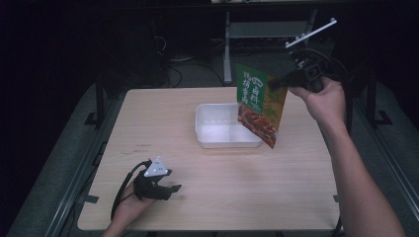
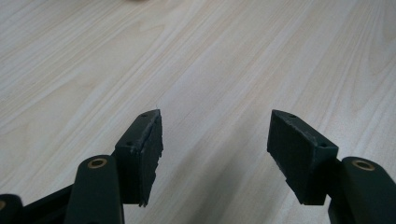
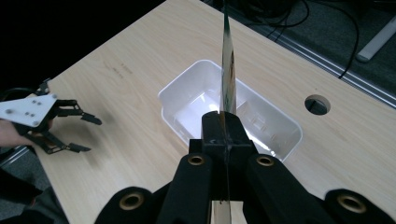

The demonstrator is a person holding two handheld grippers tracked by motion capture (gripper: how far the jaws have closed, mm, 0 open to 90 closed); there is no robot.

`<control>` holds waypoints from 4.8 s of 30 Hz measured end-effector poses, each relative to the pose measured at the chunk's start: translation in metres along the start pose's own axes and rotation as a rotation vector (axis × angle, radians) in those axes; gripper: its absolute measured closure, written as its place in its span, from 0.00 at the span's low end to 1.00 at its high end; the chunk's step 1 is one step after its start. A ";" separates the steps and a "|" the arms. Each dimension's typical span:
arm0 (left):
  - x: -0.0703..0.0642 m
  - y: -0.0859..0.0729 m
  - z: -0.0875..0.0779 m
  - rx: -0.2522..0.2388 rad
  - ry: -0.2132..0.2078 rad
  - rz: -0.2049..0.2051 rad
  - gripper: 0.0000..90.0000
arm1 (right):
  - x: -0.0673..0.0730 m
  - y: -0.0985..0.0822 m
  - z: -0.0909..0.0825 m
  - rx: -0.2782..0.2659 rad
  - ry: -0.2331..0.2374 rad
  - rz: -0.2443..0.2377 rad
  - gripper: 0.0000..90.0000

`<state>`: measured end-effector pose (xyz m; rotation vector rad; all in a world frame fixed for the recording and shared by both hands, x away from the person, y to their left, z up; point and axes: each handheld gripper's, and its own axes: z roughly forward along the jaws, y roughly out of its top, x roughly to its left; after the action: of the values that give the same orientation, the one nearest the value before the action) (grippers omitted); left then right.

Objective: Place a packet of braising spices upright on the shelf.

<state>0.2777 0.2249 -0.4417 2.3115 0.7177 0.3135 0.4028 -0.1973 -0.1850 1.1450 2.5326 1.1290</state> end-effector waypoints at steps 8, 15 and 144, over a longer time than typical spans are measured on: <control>0.001 -0.001 -0.001 -0.004 0.000 -0.004 0.39 | -0.004 0.012 0.018 -0.008 -0.037 0.006 1.00; 0.001 0.000 -0.002 -0.009 0.000 -0.003 0.39 | -0.008 0.018 0.027 -0.019 -0.048 0.014 1.00; 0.001 -0.001 -0.001 -0.016 0.006 -0.008 0.34 | -0.045 -0.054 0.065 0.021 -0.104 0.135 0.65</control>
<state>0.2781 0.2266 -0.4411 2.2928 0.7250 0.3216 0.4283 -0.2141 -0.2757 1.3606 2.4262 1.0446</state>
